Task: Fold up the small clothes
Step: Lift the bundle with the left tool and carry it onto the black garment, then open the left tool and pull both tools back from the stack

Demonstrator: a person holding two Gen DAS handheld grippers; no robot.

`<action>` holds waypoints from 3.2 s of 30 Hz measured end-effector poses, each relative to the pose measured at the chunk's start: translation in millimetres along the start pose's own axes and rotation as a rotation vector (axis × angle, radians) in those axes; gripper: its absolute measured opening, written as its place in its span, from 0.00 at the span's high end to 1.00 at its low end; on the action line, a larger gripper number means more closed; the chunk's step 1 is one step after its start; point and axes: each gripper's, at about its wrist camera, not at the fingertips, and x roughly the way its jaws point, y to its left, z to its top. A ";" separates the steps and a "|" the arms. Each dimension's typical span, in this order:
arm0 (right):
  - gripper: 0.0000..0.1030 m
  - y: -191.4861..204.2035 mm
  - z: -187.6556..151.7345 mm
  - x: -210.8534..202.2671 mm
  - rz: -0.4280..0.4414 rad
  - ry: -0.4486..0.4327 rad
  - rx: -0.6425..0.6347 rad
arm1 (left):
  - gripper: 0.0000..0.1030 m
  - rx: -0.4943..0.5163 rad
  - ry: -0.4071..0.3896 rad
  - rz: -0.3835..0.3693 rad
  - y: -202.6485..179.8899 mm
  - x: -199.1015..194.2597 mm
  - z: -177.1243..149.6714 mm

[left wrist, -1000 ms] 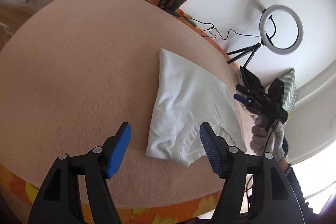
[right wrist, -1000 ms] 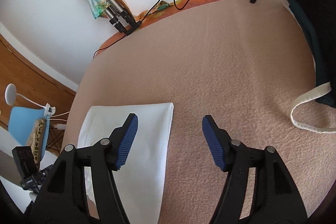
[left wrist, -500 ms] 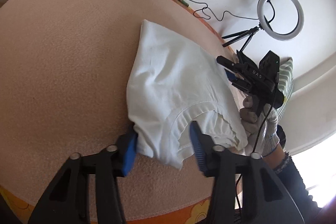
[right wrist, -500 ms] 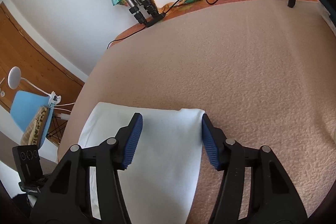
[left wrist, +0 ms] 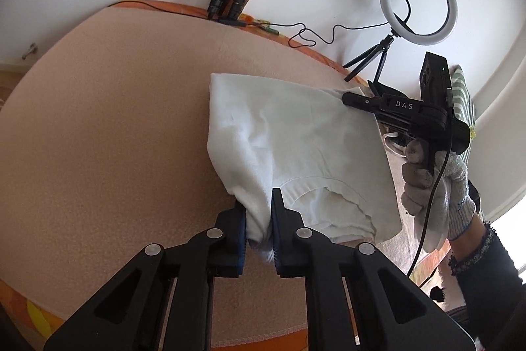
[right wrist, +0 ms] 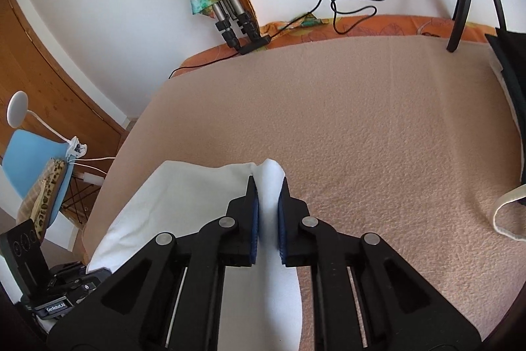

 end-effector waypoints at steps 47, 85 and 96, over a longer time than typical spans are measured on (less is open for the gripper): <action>0.54 -341.3 136.7 -180.6 -0.741 -0.161 0.051 | 0.84 0.465 0.028 -0.146 -339.8 247.0 77.6; 0.12 -86.8 -51.5 -337.2 -0.837 -0.408 0.124 | 0.15 0.546 -0.218 -0.046 -292.5 -40.6 24.8; 0.03 -49.5 -107.5 -339.3 -0.876 -0.445 0.102 | 0.00 0.586 -0.258 0.012 -268.9 -71.4 -10.1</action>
